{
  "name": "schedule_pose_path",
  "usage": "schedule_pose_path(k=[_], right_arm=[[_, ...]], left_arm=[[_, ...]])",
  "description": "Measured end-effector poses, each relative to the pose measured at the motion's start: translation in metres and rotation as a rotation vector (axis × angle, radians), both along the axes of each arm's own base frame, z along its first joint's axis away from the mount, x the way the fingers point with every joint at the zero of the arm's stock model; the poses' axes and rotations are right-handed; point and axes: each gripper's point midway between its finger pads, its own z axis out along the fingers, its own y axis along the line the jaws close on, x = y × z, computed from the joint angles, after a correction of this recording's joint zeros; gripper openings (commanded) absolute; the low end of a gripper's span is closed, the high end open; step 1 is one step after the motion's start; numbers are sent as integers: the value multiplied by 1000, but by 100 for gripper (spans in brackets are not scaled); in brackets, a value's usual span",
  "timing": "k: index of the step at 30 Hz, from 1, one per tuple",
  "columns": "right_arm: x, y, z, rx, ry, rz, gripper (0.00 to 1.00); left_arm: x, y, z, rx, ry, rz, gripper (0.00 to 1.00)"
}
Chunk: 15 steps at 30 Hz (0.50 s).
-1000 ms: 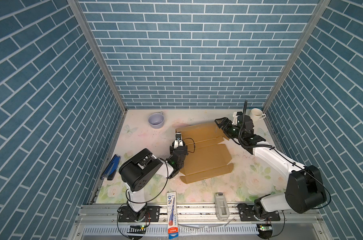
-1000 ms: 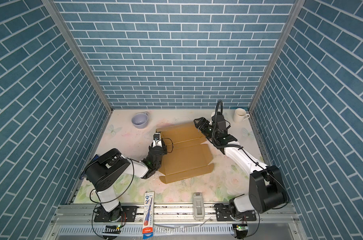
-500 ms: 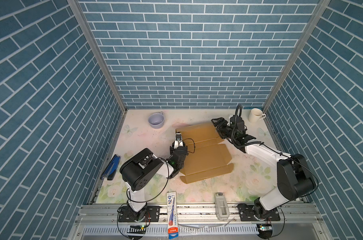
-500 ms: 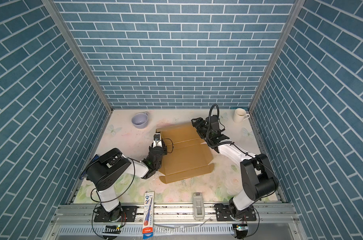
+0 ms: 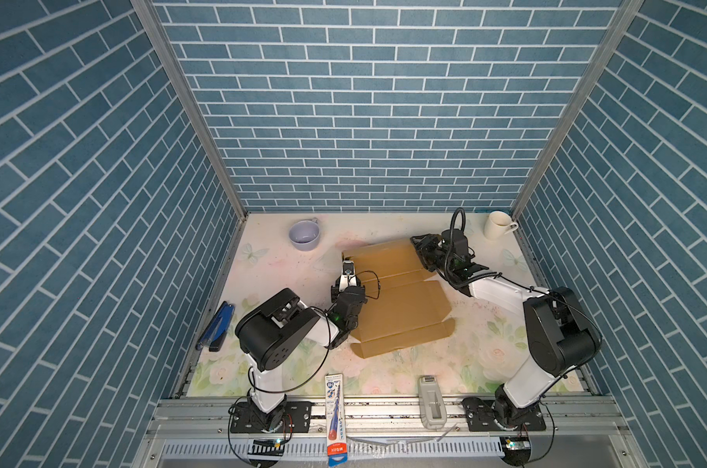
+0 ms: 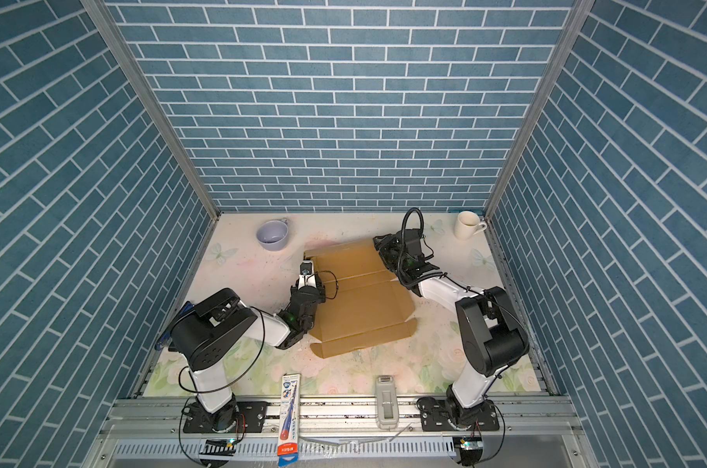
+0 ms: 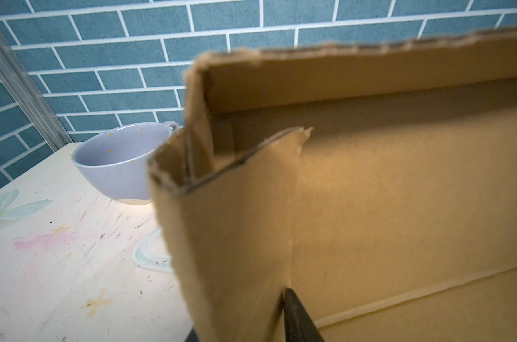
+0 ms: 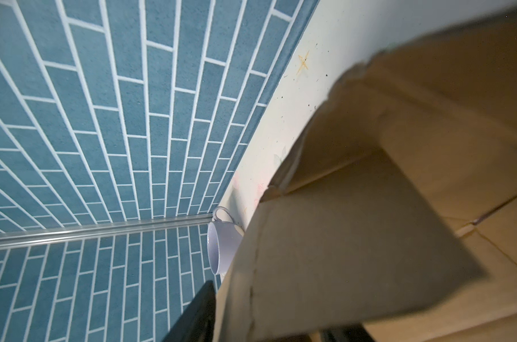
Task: Assemble paper box
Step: Press the bottom flaps of the flat cardboard box at the center of the table.
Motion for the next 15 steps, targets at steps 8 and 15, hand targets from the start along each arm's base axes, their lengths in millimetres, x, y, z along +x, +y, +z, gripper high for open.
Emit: schedule_pose_path(k=[8,15], right_arm=[[8,6,-1,26,-11,-6,35],[8,8,1,28,-16,-2,31]], left_arm=[[-4,8,-9,18,21,5,39],[-2,20,-12,20,35,32,42]])
